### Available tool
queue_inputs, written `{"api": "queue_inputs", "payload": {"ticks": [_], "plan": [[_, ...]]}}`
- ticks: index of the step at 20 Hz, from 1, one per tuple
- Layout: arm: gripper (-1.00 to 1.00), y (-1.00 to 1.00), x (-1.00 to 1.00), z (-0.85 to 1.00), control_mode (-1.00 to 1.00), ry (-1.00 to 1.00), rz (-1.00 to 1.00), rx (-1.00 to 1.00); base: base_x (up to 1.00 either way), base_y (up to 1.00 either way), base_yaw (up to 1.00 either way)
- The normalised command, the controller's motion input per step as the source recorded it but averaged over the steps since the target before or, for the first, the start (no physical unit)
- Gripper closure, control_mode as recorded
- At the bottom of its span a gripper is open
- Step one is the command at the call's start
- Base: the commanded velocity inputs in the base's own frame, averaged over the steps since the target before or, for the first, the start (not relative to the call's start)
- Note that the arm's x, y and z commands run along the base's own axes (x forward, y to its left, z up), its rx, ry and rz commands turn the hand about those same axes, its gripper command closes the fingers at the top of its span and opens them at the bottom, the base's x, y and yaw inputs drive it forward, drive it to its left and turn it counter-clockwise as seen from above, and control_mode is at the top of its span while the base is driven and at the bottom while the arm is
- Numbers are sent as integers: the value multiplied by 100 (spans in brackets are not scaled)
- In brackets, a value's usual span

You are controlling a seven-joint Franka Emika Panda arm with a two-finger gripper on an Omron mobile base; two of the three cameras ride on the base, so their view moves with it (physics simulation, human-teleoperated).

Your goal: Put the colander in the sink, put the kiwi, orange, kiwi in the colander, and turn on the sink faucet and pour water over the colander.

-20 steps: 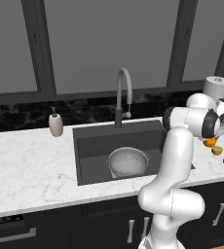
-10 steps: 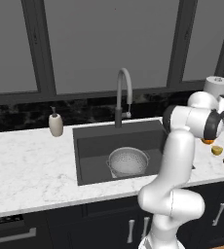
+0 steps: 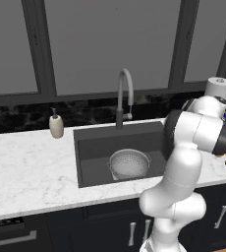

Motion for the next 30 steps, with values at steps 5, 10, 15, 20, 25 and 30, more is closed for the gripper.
{"api": "queue_inputs", "payload": {"ticks": [5, 10, 15, 20, 25, 30], "plan": [[100, 98, -4, 0, -100, -3, 0, 0, 0, 0, 0], [100, 80, 2, 0, -100, -1, 0, 3, 0, 0, 0], [100, 74, 1, 0, -100, -2, 0, 3, 0, 0, 0], [100, 65, 0, -1, -100, -5, -4, 0, 0, 0, 0], [100, 61, 0, -14, -100, -13, -12, 0, 0, 0, 0], [100, 52, 0, -20, -100, -7, -12, 0, 0, 0, 0]]}}
